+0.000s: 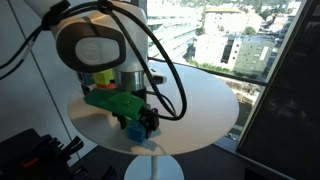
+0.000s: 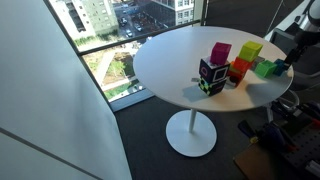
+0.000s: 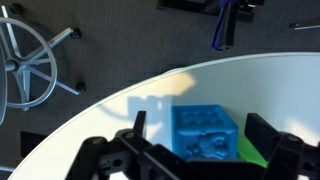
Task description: Pick up the blue block from the right side of the green block and move it to the front of the green block
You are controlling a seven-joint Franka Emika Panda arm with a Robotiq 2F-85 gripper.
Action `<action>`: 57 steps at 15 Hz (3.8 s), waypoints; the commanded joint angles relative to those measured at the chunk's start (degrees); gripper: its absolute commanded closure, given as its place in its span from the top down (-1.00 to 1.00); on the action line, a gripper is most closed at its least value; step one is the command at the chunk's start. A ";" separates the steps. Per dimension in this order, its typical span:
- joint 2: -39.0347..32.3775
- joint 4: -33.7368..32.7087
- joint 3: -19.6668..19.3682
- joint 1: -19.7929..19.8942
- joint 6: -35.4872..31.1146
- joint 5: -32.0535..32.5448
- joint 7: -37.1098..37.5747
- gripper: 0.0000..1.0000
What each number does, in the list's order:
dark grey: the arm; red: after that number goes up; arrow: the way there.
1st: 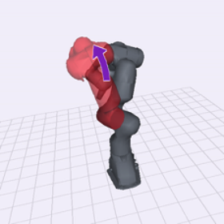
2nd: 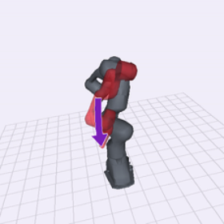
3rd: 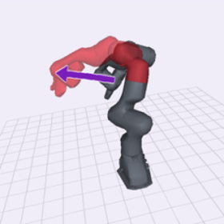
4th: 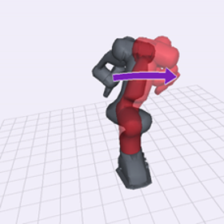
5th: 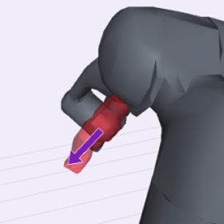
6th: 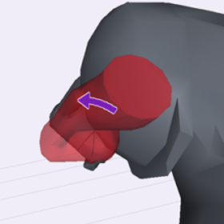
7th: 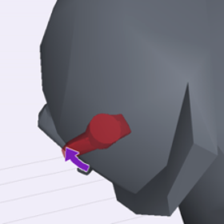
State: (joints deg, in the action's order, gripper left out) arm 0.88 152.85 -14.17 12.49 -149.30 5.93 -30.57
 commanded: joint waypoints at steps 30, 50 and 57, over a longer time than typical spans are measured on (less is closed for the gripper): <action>5.52 -3.53 -0.07 0.78 11.28 1.07 8.76 -0.35; 15.62 1.10 2.10 -1.10 24.04 0.62 13.25 -0.35; 15.78 3.47 2.32 -1.49 22.46 0.35 13.11 -0.35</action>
State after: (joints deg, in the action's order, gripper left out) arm 14.79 154.78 -12.09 11.41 -126.35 5.88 -19.14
